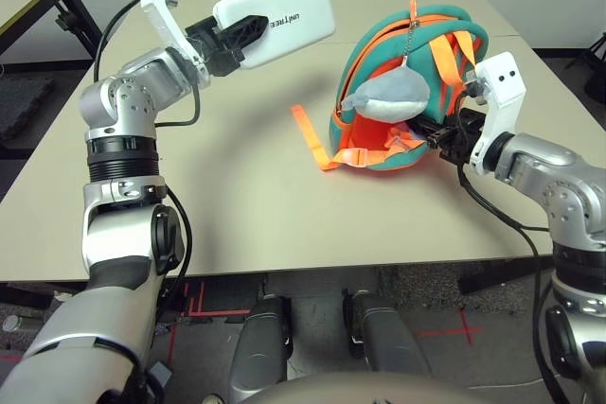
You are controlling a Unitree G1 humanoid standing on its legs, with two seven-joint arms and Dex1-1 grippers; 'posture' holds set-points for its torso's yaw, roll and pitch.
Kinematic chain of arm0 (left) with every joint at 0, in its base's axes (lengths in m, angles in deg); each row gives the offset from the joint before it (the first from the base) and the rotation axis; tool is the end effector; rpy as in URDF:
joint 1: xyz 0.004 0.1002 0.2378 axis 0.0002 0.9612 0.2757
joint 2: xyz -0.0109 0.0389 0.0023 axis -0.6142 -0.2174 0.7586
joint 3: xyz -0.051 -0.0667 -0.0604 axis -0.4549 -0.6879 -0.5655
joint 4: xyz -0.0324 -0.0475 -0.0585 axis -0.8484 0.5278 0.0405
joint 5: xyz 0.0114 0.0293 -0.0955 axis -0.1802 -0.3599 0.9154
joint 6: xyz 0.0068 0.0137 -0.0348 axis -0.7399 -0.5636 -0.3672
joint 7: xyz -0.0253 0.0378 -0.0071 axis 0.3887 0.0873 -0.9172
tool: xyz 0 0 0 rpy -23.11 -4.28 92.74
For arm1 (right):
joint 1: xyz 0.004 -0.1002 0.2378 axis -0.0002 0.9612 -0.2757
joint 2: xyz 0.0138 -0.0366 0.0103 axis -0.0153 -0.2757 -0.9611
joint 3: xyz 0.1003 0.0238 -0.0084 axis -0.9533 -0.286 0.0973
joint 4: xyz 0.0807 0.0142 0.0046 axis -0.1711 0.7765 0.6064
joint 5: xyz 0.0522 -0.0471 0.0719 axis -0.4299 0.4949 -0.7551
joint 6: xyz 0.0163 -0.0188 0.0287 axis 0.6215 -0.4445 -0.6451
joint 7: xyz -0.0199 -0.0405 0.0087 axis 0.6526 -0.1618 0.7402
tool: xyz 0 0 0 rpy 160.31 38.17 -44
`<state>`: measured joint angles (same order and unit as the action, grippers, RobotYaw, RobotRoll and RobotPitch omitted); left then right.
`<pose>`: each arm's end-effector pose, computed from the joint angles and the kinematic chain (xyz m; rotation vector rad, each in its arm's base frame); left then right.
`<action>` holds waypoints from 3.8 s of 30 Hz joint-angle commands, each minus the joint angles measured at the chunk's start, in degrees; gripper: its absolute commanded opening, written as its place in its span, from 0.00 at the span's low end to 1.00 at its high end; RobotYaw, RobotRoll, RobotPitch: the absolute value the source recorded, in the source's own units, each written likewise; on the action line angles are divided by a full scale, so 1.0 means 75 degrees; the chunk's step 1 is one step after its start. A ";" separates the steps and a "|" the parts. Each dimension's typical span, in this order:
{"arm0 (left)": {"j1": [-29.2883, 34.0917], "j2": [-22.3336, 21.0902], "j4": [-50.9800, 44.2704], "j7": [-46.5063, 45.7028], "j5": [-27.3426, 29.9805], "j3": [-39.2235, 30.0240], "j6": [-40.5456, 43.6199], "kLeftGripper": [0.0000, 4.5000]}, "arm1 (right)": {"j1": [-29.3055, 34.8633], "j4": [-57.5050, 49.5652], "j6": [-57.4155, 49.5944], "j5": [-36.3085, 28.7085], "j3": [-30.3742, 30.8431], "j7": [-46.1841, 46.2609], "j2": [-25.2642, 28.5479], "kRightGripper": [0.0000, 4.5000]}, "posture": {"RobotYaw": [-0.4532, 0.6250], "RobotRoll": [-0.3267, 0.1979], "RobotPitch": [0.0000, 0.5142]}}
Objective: Put the pencil case into the backpack and zip it.
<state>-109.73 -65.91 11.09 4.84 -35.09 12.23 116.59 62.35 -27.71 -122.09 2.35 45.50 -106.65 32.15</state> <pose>0.3298 0.2189 0.2532 -0.3298 -0.0231 -0.8028 0.2526 -0.2131 0.1874 -0.0429 0.2170 0.5437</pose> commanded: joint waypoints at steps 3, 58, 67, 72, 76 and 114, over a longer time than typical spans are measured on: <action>-0.0390 -0.0397 -0.0751 0.1068 0.0277 0.0132 -0.0048 0.27 | 0.0021 0.0333 -0.0119 0.0166 0.0228 0.0029 -0.0056 0.10 | 0.27 0.62 0.26; -0.0181 -0.0424 0.0006 0.3163 -0.1957 0.2904 -0.1392 0.27 | -0.0247 0.0774 0.0103 0.0575 0.0476 -0.0032 -0.0256 0.10 | 0.27 0.62 0.29; -0.1318 0.1180 0.2833 0.3302 -0.2718 0.3016 -0.2806 0.27 | -0.0386 0.0885 0.0165 0.0701 0.0592 -0.0085 -0.0404 0.10 | 0.28 0.62 0.29; -0.1853 0.1810 0.4202 0.2585 -0.3254 0.2823 -0.3894 0.44 | -0.0431 0.0903 0.0200 0.0746 0.0653 -0.0101 -0.0434 0.10 | 0.28 0.62 0.29; -0.1917 0.1734 0.3985 0.2872 -0.3118 0.2595 -0.3746 0.76 | -0.0437 0.0888 0.0191 0.0766 0.0645 -0.0117 -0.0430 0.10 | 0.28 0.62 0.29; 0.0328 -0.0159 -0.1321 0.2423 -0.2112 0.2179 -0.0084 0.08 | -0.0556 0.1203 0.0405 0.1057 0.0775 -0.0332 -0.0506 0.10 | 0.30 0.62 0.28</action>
<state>-107.33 -67.33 1.11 23.42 -51.30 27.58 115.65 56.98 -20.25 -117.74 9.58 49.61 -108.89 28.46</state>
